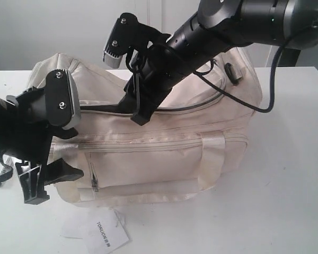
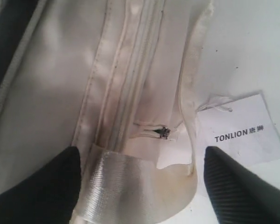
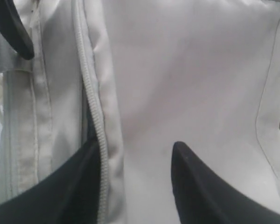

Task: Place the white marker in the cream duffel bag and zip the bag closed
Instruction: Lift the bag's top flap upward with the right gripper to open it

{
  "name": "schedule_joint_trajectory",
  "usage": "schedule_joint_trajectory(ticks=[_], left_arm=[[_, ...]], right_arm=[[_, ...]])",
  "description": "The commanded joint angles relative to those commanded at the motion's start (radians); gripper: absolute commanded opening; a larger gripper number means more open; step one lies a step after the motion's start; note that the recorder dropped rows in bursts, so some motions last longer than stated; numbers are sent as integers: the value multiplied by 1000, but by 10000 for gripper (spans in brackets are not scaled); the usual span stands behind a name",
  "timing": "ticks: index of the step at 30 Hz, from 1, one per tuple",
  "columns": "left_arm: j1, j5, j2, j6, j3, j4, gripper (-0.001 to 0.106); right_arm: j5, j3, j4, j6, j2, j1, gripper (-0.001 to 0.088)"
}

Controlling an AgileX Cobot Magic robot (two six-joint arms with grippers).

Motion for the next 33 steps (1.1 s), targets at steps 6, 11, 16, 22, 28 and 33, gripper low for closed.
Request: schedule_joint_trajectory(ticks=[6,11,16,22,28,33], left_arm=[[0,-12,34,12,14,0,520],[0,-6,50,12,14,4,223],[0,-11,52,12,32,26,0],[0,-11,52,-4,32,26,0],[0,-7,52,-10,32,26,0],[0,-1,52,-10,32,26,0]], right_arm=[[-12,0,0,0,19,0,417],[-12,0,0,0,21,0,265],[-15,0,-2,-6,21,0,0],[-44,-2,-6,-6,10,0,0],[-221,-2,-10,54,-12,0,0],[-374,-2,-10,109,-10,-4,0]])
